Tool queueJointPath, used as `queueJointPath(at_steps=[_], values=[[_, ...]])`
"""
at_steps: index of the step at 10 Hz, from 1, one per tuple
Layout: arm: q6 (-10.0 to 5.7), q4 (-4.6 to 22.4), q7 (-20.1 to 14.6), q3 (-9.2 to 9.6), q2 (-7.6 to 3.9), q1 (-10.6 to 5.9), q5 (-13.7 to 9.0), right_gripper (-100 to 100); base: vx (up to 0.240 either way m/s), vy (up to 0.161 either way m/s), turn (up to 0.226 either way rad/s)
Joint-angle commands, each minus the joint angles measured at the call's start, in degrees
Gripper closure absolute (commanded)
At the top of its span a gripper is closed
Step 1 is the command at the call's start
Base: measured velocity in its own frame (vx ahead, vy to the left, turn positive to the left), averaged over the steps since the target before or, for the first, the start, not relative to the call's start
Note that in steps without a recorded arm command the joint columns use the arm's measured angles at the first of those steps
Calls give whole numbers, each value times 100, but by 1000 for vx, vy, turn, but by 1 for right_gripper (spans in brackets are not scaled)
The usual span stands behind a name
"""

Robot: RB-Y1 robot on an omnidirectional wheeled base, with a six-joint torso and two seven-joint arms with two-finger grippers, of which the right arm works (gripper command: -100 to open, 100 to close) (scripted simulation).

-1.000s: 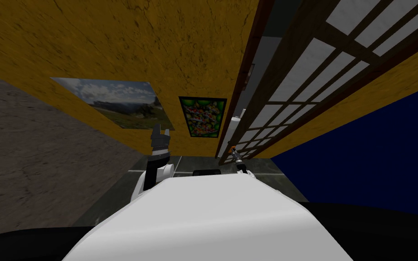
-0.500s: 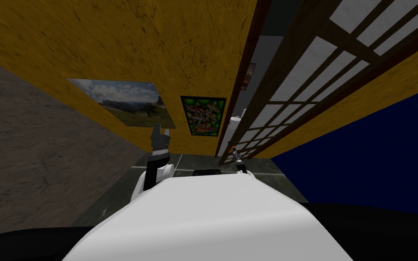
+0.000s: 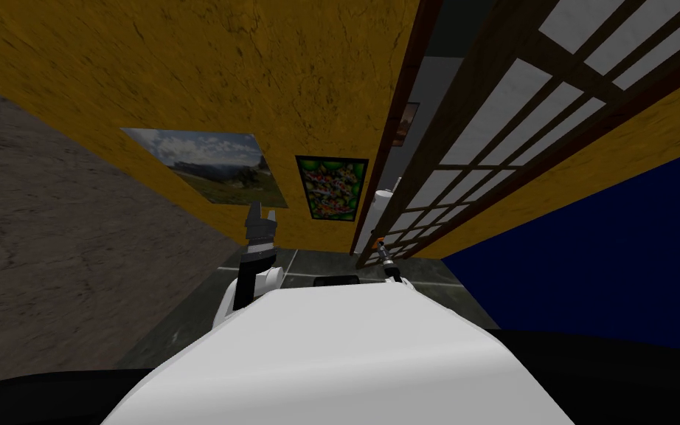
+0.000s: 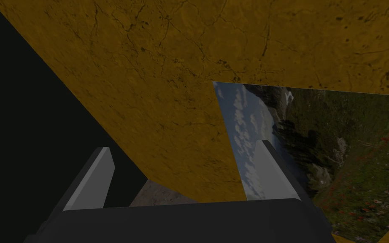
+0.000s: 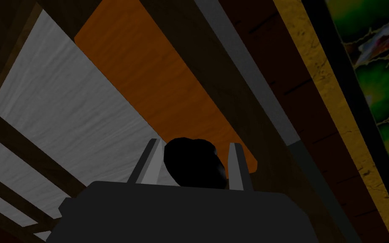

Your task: Pull the door open

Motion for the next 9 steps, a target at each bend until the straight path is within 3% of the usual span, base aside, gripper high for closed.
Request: queueJointPath(at_steps=[1,3,9], values=[[-30,71,-286,-19,-74,-43,-116,100,-53,-28,61],[-30,71,-331,-19,-74,-43,-116,100,-26,-10,9],[-8,65,-1109,94,-70,-62,-327,100,-29,-16,37]])
